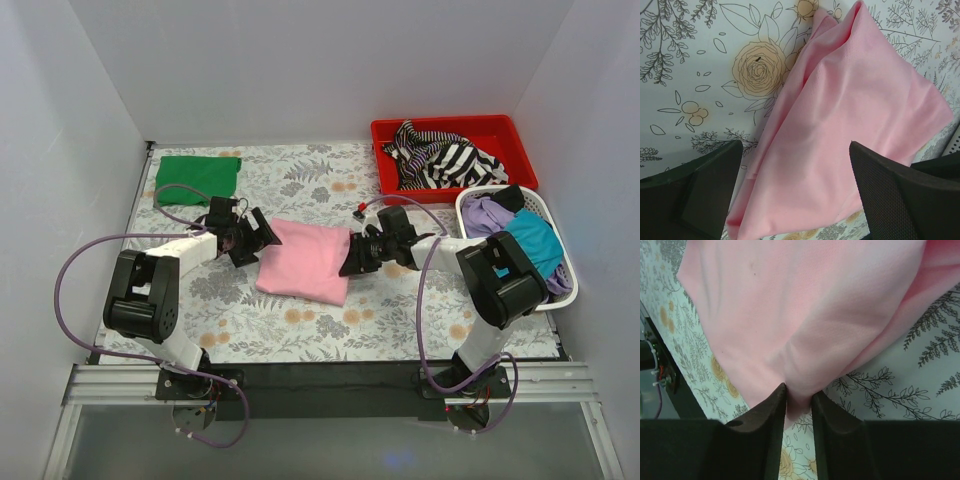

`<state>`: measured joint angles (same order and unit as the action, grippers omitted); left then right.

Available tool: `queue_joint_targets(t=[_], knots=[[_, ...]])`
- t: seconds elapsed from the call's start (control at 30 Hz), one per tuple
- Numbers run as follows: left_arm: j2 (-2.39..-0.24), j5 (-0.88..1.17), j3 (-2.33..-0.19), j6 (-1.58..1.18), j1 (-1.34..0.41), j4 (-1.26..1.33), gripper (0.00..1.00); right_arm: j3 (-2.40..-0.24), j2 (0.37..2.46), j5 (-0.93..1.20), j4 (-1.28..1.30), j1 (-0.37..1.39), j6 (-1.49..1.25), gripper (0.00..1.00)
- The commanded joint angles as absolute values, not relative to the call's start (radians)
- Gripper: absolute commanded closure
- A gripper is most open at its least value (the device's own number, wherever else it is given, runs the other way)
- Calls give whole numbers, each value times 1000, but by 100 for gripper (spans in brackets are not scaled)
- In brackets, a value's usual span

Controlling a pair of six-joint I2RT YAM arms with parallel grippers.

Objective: Fold and stack the t-shirts
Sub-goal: Neatly place the folded tshirt to the corner

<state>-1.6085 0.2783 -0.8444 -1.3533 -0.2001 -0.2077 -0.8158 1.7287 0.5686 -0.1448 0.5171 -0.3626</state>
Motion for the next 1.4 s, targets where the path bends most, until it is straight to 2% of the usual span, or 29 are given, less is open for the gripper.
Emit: queue_joint_targets(t=[0.0, 0.03, 0.07, 0.1, 0.17, 0.37, 0.53, 0.6, 0.63, 0.83, 0.87, 1.03, 1.07, 1.1, 1.37], knots=[[-1608, 279, -839, -1341, -198, -213, 12, -813, 1724, 614, -206, 515, -377, 65], [-1606, 279, -839, -1341, -198, -213, 12, -816, 1714, 604, -204, 514, -374, 46], [-1606, 282, -839, -1341, -198, -215, 12, -816, 1701, 589, -203, 514, -371, 37], [-1600, 285, -838, -1338, -198, -213, 12, -818, 1671, 554, -183, 514, -359, 18], [-1598, 273, -836, -1338, -198, -216, 12, -836, 1631, 503, -131, 514, -333, 14], [-1627, 230, -825, -1325, -198, -235, 12, -871, 1479, 261, 55, 515, -270, 11], [-1718, 348, -815, -1307, -198, -206, 13, -879, 1390, 222, 118, 514, -250, 10], [-1735, 414, -784, -1307, -199, -163, 24, -881, 1371, 210, 123, 515, -247, 10], [-1743, 449, -773, -1321, -199, -119, 35, -881, 1368, 209, 126, 514, -247, 10], [-1781, 551, -726, -1333, -212, -45, 55, -879, 1358, 196, 140, 515, -238, 10], [-1786, 587, -719, -1342, -213, -32, 65, -879, 1358, 195, 140, 514, -239, 10], [-1858, 702, -692, -1396, -229, 98, 87, -876, 1371, 193, 140, 514, -236, 10], [-1870, 724, -689, -1404, -232, 122, 96, -874, 1374, 193, 140, 514, -238, 10], [-1879, 756, -683, -1428, -232, 144, 100, -873, 1376, 193, 140, 514, -236, 10], [-1916, 902, -722, -1554, -232, 377, 100, -874, 1402, 195, 141, 514, -232, 10]])
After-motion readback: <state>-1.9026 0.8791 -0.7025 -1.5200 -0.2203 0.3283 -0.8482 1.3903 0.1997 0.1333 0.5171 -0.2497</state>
